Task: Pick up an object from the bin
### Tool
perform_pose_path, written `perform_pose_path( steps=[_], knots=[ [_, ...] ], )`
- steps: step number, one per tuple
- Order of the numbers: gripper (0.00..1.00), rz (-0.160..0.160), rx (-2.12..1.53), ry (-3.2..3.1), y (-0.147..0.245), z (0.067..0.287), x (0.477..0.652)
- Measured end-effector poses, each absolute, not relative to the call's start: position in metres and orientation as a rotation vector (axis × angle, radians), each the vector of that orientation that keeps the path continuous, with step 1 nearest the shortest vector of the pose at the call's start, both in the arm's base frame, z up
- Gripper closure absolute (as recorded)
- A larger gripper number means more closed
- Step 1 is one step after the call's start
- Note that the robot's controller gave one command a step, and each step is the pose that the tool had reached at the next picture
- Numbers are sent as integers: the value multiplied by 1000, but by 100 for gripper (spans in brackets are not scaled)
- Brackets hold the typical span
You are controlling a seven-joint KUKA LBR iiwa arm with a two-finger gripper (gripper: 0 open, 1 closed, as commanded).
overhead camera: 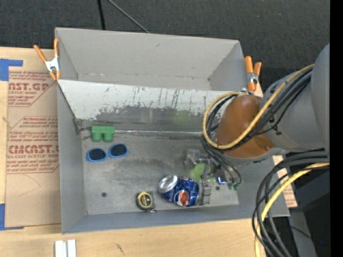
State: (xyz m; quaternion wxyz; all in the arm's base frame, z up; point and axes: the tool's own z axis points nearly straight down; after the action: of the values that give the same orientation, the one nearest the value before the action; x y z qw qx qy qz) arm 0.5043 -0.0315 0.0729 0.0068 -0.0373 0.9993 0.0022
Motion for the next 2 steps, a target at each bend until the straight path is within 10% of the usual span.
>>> perform_pose_path(
  steps=[1,2],
  knots=[
    [100,0,-108,3139,-37,70,500],
    [0,0,-107,3139,-37,70,500]
  ],
)
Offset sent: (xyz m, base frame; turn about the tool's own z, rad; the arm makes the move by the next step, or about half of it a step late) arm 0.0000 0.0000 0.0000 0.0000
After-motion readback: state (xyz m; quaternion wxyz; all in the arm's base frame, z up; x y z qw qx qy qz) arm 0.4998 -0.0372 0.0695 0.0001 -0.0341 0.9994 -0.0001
